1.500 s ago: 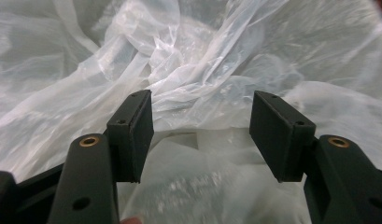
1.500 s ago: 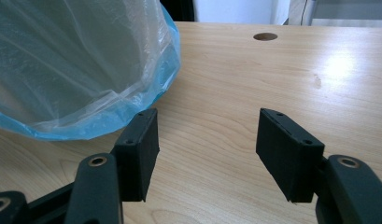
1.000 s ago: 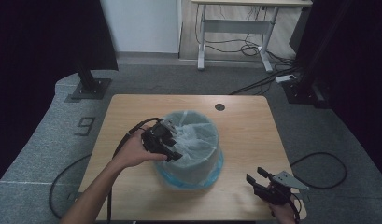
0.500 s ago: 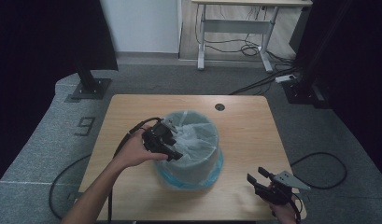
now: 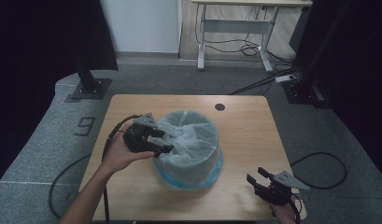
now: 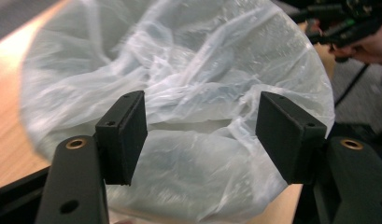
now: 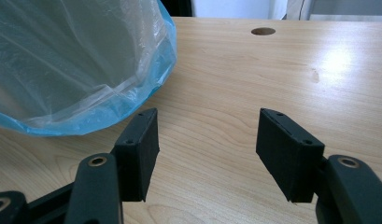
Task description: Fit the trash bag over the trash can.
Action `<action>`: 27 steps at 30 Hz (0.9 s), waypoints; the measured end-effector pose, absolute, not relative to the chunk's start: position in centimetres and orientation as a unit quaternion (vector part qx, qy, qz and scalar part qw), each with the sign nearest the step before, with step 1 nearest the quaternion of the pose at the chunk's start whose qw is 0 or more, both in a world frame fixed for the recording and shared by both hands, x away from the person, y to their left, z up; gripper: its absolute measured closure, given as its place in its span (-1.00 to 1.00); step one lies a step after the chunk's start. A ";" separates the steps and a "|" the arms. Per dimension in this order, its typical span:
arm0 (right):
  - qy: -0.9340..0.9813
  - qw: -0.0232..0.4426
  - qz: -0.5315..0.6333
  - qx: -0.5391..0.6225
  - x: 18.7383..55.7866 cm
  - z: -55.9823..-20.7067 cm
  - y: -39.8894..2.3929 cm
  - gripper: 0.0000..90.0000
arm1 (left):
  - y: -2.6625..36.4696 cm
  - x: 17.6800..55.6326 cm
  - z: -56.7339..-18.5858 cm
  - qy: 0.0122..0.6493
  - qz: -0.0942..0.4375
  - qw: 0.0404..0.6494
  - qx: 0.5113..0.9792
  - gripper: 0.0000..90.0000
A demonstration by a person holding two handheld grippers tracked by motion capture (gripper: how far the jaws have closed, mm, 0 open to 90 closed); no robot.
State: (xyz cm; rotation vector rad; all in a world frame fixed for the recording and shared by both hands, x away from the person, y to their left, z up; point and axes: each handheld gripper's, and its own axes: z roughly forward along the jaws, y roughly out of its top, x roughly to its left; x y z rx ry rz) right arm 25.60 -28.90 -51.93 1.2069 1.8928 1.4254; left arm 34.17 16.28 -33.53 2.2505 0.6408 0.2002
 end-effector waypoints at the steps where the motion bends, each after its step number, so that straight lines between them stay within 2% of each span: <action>1: 0.692 0.239 0.520 0.441 25.6 -52.0 -28.9 -0.14 | 16.6 34.0 -33.6 0.254 0.082 0.391 0.881 -0.25; 17: 0.694 0.237 0.517 0.441 25.5 -52.0 -29.0 -0.15 | 21.8 30.3 -36.9 0.293 0.119 0.428 0.846 -0.25; 27: 0.696 0.236 0.514 0.442 25.5 -52.2 -28.9 -0.15 | 23.0 29.3 -41.3 0.319 0.099 0.432 0.837 -0.25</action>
